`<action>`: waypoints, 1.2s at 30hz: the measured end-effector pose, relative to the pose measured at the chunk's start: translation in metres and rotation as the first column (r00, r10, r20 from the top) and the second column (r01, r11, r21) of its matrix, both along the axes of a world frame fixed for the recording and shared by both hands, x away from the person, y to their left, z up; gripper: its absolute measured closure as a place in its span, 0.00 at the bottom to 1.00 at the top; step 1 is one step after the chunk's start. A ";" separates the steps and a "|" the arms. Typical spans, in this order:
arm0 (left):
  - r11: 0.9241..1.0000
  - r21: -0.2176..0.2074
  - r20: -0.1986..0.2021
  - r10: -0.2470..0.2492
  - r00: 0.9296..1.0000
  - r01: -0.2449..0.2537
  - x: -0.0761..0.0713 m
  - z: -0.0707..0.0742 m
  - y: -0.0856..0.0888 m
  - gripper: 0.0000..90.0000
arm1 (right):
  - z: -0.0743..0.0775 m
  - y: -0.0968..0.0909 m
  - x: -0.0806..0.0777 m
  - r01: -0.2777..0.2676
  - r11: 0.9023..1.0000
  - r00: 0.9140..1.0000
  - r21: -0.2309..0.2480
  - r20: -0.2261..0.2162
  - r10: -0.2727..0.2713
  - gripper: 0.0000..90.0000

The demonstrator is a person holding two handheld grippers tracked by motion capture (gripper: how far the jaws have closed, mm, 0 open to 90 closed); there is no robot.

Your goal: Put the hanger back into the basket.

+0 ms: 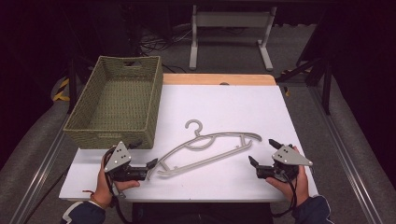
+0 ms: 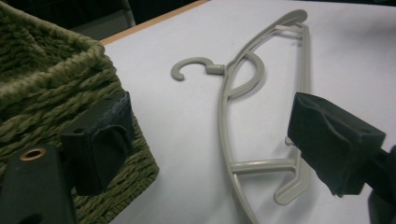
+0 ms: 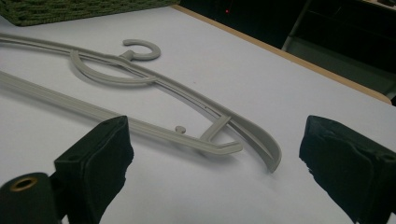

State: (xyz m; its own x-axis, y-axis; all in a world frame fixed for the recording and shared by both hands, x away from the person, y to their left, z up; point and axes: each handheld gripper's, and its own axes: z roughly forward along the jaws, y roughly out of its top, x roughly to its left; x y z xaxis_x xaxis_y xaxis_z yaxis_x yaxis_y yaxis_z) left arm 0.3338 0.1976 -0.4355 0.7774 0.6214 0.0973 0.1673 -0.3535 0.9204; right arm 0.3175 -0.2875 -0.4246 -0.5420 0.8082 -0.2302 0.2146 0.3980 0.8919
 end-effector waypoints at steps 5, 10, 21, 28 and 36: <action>0.999 0.037 -0.068 -0.020 0.997 0.023 0.007 -0.001 -0.007 0.22 | -0.001 0.002 0.000 -0.006 1.000 1.000 -0.013 -0.008 0.006 0.10; 0.995 0.079 -0.141 -0.046 0.989 0.057 0.017 -0.004 -0.018 0.26 | -0.002 0.005 0.000 0.003 0.999 1.000 -0.034 -0.013 -0.003 0.10; 0.935 0.318 -0.316 -0.054 0.947 0.160 0.048 -0.012 -0.064 0.52 | -0.006 0.010 0.002 -0.017 0.997 0.999 -0.070 -0.038 0.014 0.10; 0.914 0.372 -0.389 -0.006 0.921 0.164 0.074 -0.012 -0.093 0.60 | -0.007 0.009 0.003 -0.020 0.997 0.998 -0.070 -0.054 0.016 0.10; 0.899 0.404 -0.448 0.033 0.893 0.170 0.091 -0.006 -0.115 0.62 | -0.011 0.011 0.004 -0.053 0.995 0.995 -0.082 -0.094 0.045 0.11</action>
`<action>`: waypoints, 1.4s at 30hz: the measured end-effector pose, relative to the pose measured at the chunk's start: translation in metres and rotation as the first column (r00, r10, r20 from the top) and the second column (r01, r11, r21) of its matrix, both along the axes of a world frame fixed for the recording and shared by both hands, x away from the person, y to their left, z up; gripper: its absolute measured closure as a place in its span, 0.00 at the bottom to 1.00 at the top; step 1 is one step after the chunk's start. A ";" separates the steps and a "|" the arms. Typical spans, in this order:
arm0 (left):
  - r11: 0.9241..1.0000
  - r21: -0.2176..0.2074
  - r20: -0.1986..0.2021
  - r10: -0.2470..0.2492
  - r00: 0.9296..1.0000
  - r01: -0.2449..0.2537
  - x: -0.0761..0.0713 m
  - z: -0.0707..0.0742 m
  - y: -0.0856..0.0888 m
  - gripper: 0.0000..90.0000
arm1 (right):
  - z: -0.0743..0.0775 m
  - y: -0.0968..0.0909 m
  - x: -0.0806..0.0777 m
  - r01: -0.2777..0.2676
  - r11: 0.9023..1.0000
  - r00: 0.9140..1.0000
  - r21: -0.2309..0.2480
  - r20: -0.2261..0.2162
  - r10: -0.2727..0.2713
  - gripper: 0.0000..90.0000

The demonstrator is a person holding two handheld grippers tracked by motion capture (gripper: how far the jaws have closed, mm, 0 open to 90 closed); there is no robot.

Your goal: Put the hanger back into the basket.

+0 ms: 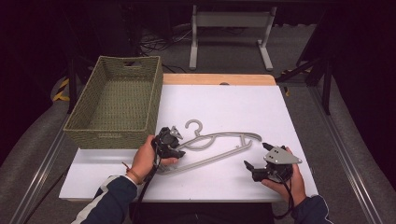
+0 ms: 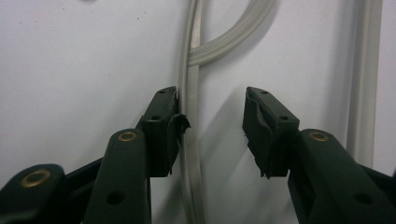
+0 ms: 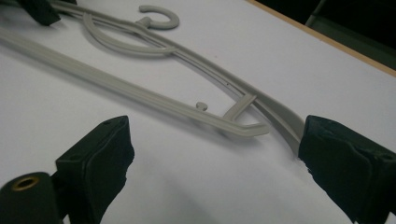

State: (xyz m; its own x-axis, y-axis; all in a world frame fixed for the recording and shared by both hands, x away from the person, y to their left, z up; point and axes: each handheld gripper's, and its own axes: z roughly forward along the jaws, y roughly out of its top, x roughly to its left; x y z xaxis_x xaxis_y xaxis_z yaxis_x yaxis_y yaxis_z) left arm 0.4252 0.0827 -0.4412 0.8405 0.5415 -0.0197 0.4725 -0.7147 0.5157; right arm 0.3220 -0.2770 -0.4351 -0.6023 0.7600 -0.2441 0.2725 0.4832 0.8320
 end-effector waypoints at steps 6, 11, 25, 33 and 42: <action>0.999 0.038 0.010 -0.002 1.000 0.002 0.002 0.002 -0.005 0.71 | -0.003 0.002 0.001 -0.026 0.999 0.999 -0.024 -0.024 0.025 0.11; 0.998 0.069 0.061 -0.018 0.998 0.014 -0.001 0.002 -0.008 0.90 | -0.003 0.001 0.001 -0.030 0.999 0.999 -0.028 -0.034 0.029 0.11; 0.997 0.074 0.208 -0.035 0.977 0.020 -0.011 -0.003 -0.014 0.90 | -0.002 -0.001 0.001 -0.038 0.999 0.998 -0.009 -0.040 0.037 0.11; 1.000 -0.003 0.366 0.000 0.931 0.001 -0.022 0.012 -0.008 0.91 | 0.002 -0.005 0.001 -0.026 0.999 0.999 0.028 -0.031 0.027 0.11; 0.998 -0.066 0.486 0.023 0.874 0.010 -0.034 0.029 -0.001 0.91 | 0.000 -0.004 0.001 -0.035 0.999 0.999 0.018 -0.029 0.035 0.11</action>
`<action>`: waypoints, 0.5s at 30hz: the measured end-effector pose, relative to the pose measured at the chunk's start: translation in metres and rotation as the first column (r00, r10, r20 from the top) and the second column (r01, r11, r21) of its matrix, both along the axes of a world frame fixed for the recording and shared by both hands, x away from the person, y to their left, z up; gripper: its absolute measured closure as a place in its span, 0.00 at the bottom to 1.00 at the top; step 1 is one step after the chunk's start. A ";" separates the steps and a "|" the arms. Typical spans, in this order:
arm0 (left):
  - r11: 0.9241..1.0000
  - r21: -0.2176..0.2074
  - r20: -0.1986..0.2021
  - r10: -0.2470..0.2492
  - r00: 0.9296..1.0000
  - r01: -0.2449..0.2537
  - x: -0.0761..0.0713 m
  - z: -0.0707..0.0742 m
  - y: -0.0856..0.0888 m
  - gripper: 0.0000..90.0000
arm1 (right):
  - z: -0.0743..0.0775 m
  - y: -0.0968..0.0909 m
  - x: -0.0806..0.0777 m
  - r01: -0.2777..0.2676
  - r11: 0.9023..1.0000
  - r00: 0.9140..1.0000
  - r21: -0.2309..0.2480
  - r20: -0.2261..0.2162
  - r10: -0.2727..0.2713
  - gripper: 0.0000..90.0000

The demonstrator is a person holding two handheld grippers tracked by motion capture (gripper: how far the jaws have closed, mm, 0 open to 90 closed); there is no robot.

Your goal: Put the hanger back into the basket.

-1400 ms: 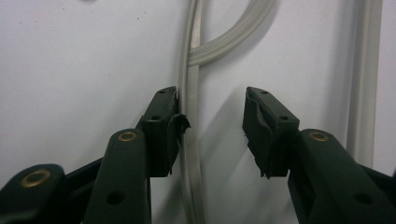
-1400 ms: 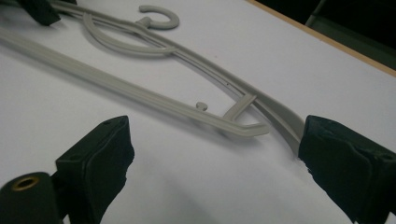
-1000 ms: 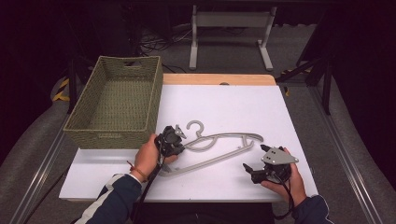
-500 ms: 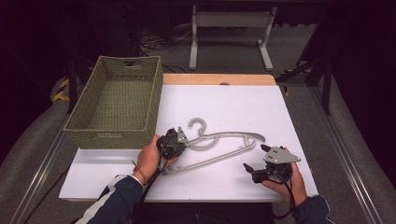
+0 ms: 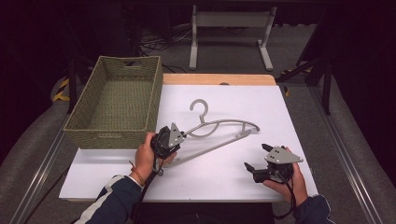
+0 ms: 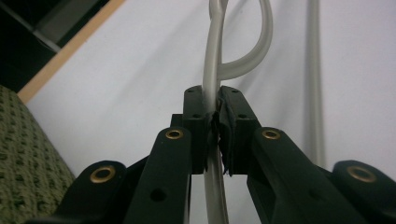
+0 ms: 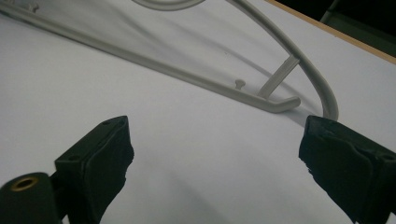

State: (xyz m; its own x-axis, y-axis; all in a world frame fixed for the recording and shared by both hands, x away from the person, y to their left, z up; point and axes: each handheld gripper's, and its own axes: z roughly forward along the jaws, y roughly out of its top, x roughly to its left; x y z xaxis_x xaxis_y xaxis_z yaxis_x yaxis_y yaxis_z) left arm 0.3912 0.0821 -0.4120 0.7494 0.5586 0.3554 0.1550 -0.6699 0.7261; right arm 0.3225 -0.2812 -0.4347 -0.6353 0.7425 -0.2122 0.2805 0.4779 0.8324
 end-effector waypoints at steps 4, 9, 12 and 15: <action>1.000 -0.015 0.011 -0.013 1.000 0.013 -0.003 0.004 0.002 0.92 | 0.000 0.000 0.000 -0.001 1.000 1.000 -0.004 0.001 0.001 0.11; 1.000 -0.017 0.059 -0.025 0.998 0.026 -0.010 0.009 0.001 0.92 | -0.001 0.000 0.000 0.001 1.000 1.000 -0.002 -0.004 -0.001 0.11; 0.999 -0.011 0.038 -0.036 0.999 0.036 -0.008 0.008 0.001 0.92 | -0.001 0.001 0.001 -0.005 1.000 1.000 -0.009 -0.006 0.005 0.11; 0.999 -0.026 -0.015 -0.020 1.000 0.019 0.000 0.002 0.004 0.92 | -0.002 0.002 0.001 -0.008 1.000 1.000 -0.013 -0.009 0.008 0.11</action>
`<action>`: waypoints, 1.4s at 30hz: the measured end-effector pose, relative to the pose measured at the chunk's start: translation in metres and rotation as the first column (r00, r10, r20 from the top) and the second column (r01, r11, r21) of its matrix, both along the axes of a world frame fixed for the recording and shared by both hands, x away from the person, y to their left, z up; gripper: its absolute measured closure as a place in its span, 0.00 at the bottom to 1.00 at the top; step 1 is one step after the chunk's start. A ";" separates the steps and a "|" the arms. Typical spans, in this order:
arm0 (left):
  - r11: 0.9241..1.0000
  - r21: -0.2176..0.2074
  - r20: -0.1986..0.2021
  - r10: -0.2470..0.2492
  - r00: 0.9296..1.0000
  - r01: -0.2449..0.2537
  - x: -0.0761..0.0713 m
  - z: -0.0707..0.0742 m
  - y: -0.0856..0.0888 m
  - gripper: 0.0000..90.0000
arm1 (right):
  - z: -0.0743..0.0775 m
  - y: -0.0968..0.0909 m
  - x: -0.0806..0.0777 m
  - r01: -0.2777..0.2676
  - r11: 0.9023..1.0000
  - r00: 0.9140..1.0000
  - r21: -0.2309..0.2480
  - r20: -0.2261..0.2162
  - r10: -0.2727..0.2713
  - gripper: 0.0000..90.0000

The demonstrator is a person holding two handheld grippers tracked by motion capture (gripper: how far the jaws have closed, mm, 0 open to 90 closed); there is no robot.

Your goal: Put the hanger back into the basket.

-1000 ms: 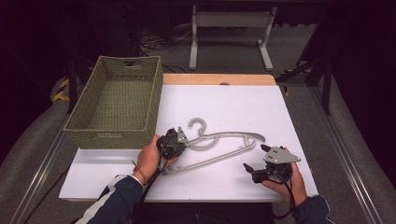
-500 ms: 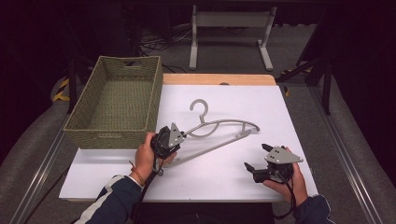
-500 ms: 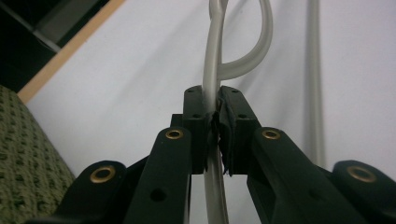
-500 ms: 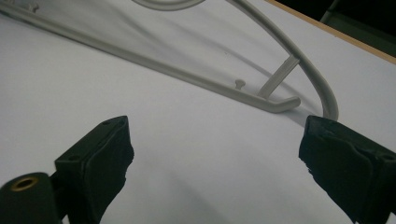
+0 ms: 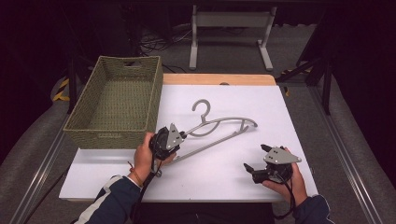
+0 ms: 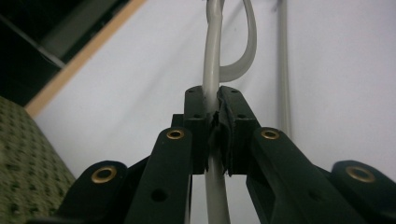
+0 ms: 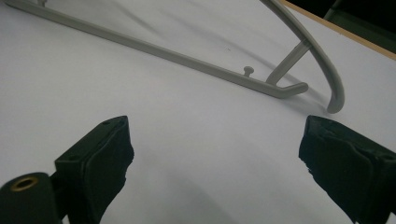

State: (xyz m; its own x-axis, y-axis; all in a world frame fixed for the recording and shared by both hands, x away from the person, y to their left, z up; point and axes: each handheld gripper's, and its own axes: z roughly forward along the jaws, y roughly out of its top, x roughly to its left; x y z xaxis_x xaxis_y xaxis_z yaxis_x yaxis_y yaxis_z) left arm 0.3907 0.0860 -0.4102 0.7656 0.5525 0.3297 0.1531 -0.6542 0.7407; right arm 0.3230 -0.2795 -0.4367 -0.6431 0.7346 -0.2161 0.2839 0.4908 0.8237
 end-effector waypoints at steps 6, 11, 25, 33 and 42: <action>0.999 -0.007 -0.275 0.040 0.961 -0.044 0.030 -0.013 0.012 0.90 | -0.003 0.000 0.002 -0.002 1.000 1.000 -0.004 -0.023 0.002 0.11; 0.988 0.150 -0.389 0.023 0.921 0.039 0.029 -0.027 -0.007 0.89 | -0.004 0.004 0.001 -0.026 0.999 0.999 -0.018 -0.039 0.025 0.11; 0.966 0.239 -0.464 0.024 0.885 0.099 0.043 -0.022 -0.023 0.81 | -0.007 0.006 0.003 -0.044 0.999 0.997 -0.021 -0.069 0.043 0.11; 0.955 0.277 -0.433 0.026 0.901 0.106 0.041 -0.022 -0.032 0.87 | -0.008 0.008 0.003 -0.052 0.998 0.996 -0.024 -0.079 0.050 0.11; 0.960 0.272 -0.252 0.006 0.968 0.065 0.028 -0.025 -0.039 0.91 | -0.009 0.005 0.004 -0.052 0.998 0.995 -0.026 -0.081 0.050 0.11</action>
State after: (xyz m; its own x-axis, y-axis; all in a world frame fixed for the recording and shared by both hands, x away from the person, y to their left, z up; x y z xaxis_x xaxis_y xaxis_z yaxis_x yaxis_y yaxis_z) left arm 0.4184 0.0470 -0.4349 0.8571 0.4427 0.2635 0.2859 -0.8342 0.4715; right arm 0.3268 -0.2745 -0.4458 -0.6957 0.6949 -0.1822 0.3228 0.5289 0.7849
